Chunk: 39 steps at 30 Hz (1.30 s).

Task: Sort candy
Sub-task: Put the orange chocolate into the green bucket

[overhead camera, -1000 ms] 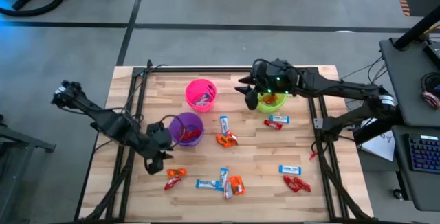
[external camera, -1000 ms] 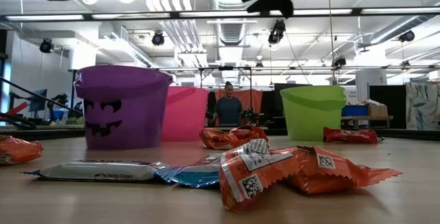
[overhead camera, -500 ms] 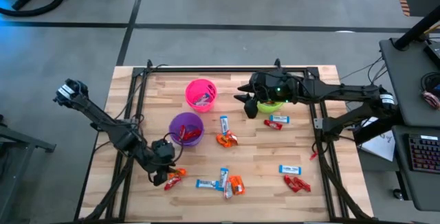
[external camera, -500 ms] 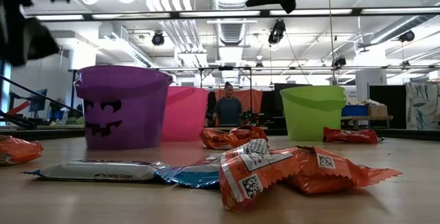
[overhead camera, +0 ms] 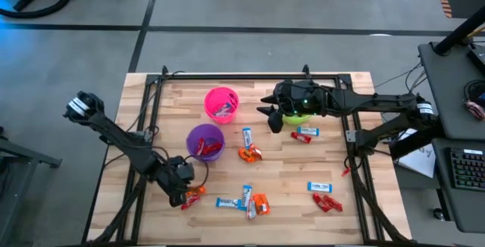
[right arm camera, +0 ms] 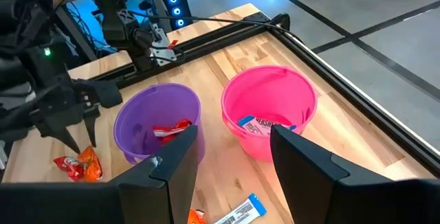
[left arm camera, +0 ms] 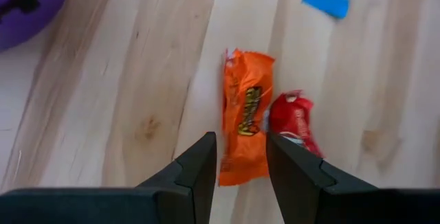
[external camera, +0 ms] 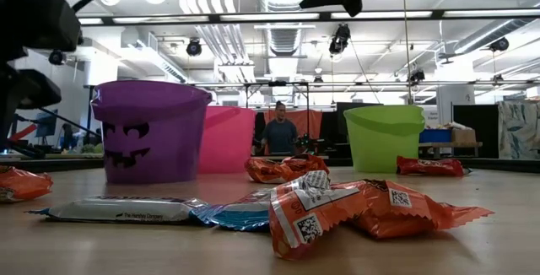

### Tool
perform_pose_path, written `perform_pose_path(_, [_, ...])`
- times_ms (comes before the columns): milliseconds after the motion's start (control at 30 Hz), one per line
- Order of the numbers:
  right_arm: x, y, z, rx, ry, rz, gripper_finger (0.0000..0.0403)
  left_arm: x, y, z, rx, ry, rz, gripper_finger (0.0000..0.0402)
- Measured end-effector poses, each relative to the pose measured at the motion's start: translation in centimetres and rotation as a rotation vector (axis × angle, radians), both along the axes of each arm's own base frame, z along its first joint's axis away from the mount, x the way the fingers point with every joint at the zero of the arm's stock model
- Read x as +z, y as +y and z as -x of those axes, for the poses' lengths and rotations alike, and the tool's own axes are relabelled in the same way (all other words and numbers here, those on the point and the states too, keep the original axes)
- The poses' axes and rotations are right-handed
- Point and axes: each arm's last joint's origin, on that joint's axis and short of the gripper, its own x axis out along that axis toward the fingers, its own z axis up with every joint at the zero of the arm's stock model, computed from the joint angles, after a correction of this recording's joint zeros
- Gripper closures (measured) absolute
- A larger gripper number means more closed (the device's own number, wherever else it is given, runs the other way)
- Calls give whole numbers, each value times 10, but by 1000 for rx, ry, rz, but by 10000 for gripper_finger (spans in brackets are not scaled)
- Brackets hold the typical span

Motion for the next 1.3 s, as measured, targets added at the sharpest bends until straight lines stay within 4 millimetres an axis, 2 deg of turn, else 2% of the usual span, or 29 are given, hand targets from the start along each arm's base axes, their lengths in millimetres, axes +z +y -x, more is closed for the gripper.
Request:
perform_pose_path(367, [0,0,0,0,1,2,229,-22,-12,-8,-9,50,5,294])
perform_pose_path(500, [0,0,0,0,1,2,229,-24,-14,-8,-13,52,5,326])
perform_pose_path(667, [0,0,0,1,1,2,229,-22,-14,-7,-18,46,14,390])
perform_pose_path(767, [0,0,0,1,1,2,229,-18,-14,-7,-20,34,23,393])
perform_pose_path(967, [1,1,0,4,-6,2,229,5,-13,-5,-26,8,44,399])
perform_pose_path(1300, [6,4,-2,22,-38,20,229,77,-7,1,-78,-15,6,401])
